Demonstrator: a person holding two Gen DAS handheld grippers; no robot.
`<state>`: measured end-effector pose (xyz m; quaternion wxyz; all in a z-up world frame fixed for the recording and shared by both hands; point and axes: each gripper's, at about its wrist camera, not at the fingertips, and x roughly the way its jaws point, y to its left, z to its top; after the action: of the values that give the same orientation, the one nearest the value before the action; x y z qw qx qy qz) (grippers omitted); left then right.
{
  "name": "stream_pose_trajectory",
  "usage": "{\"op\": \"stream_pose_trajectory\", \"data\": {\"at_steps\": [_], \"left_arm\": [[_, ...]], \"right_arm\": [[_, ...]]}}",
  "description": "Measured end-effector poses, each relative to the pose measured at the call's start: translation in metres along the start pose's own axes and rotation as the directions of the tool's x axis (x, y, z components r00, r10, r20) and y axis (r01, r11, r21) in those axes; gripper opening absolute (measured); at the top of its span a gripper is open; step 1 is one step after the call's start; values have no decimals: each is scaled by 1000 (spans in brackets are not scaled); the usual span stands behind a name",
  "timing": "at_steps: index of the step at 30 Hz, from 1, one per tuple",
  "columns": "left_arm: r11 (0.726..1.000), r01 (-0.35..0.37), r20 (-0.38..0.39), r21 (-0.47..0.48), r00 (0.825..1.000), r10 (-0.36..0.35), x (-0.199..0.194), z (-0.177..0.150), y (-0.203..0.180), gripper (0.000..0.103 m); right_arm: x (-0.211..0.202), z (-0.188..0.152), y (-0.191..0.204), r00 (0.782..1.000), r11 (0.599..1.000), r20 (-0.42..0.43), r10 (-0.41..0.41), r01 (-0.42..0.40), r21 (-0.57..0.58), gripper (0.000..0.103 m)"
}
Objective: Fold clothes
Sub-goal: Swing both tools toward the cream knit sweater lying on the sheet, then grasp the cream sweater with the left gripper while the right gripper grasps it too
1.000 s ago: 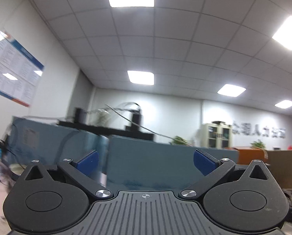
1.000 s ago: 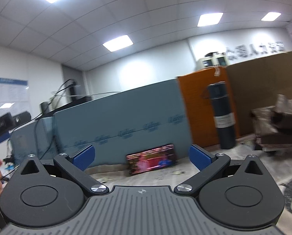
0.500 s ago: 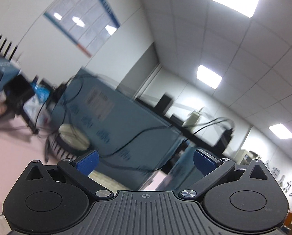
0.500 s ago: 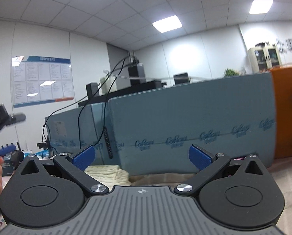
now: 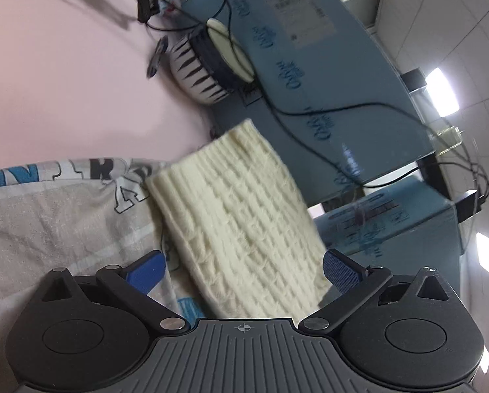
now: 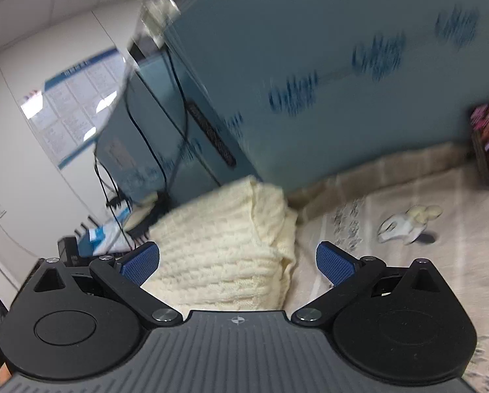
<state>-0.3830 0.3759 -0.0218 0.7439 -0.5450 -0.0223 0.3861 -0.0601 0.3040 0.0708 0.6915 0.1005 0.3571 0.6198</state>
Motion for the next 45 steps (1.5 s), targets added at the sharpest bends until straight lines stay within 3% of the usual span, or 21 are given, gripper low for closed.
{"op": "stream_pose_trajectory", "data": {"at_steps": [6, 12, 13, 14, 17, 18, 20, 21, 26, 29, 33, 36, 40, 42, 45], "left_arm": [[998, 12, -10, 64, 1000, -12, 21, 0, -9, 103], [981, 6, 37, 192, 999, -14, 52, -2, -18, 102], [974, -6, 52, 227, 999, -6, 53, -5, -21, 102], [965, -19, 68, 261, 998, 1, 54, -8, -23, 102], [943, -91, 110, 321, 992, 58, 55, -13, -26, 77], [937, -117, 125, 329, 989, 80, 55, -13, -26, 60], [925, -166, 155, 342, 981, 118, 54, -13, -25, 40], [922, -170, 169, 347, 979, 117, 51, -14, -25, 33], [890, -192, 297, 414, 952, 67, 25, -24, -39, 30], [873, -176, 386, 456, 922, -15, 4, -31, -49, 30], [848, -120, 430, 516, 892, -136, -17, -41, -57, 30], [813, -12, 373, 583, 892, -254, -23, -45, -61, 30], [747, 188, 171, 638, 911, -375, -13, -46, -63, 30], [693, 280, 59, 664, 905, -422, -9, -51, -66, 30], [609, 399, -93, 686, 877, -471, -7, -67, -77, 30]], "right_arm": [[48, -4, -22, 994, 991, -108, 17, -2, 132, 103], [83, -3, -7, 995, 998, -102, -3, 10, 64, 103], [86, -4, -3, 995, 999, -99, -16, 21, 49, 99], [89, -5, 1, 995, 999, -95, -27, 31, 37, 85], [89, -12, 10, 996, 998, -67, -67, 66, -10, 48], [86, -12, 13, 997, 998, -51, -60, 59, -24, 44], [79, -12, 18, 999, 998, -28, -39, 38, -42, 32], [76, -11, 21, 1000, 999, -20, -22, 21, -43, 30], [55, -4, 33, 994, 994, 18, 108, -108, -3, 28], [41, -2, 44, 985, 986, 35, 168, -168, -10, 28], [16, 0, 55, 971, 973, 72, 229, -227, -29, 28], [-12, 3, 58, 962, 969, 117, 245, -240, -57, 28], [-59, -2, 33, 967, 978, 146, 210, -208, -31, 28], [-84, -5, 18, 970, 982, 156, 188, -189, -13, 28], [-120, -10, -3, 973, 987, 170, 154, -159, 16, 28]]}}
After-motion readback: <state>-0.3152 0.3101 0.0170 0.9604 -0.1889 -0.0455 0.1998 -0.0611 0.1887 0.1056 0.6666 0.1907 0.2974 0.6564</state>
